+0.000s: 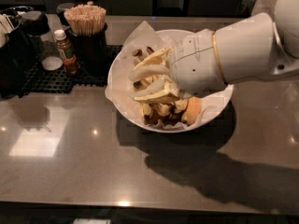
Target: Pick banana from white bowl
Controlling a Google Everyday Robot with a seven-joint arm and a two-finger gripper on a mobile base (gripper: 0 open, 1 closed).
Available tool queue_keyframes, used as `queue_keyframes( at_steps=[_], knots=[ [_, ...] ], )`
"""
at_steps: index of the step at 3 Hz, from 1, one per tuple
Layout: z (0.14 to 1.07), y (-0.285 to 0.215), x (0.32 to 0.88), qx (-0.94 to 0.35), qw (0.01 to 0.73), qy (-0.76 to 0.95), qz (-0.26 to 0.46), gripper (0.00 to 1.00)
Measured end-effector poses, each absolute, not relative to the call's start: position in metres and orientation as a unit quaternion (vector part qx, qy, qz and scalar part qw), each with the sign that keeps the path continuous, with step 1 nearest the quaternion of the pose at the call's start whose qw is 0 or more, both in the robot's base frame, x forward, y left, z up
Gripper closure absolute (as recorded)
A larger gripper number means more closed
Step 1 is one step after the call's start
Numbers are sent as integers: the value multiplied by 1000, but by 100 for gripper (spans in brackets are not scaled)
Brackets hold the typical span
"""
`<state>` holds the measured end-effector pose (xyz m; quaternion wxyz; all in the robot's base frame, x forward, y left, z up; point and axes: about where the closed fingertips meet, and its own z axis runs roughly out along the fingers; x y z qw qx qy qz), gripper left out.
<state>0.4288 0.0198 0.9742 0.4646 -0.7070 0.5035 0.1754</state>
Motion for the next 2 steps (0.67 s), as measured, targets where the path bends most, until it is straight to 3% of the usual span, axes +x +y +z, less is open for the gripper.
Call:
queue_keyframes(
  at_steps=[2],
  knots=[
    [1048, 4, 419, -653, 611, 388, 225, 100]
  ],
)
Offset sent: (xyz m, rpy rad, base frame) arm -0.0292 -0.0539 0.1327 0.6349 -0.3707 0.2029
